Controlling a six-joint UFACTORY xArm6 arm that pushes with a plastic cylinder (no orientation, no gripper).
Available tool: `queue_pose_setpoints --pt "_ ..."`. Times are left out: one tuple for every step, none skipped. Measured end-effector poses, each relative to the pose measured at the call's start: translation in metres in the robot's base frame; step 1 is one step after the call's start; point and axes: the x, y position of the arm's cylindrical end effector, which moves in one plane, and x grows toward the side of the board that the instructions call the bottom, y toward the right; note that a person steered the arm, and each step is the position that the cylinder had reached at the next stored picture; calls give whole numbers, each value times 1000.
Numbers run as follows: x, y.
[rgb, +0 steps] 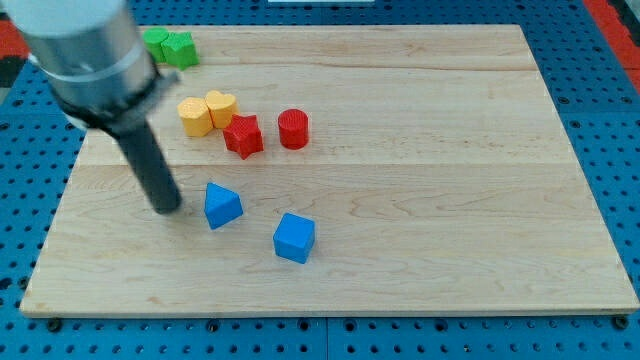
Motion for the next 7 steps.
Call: queue_pose_setpoints --pt "0 23" --pt "-31 -5" --pt "-10 56" --pt "9 48" --pt "-23 -12" --pt "-69 -17" --pt "-106 29"
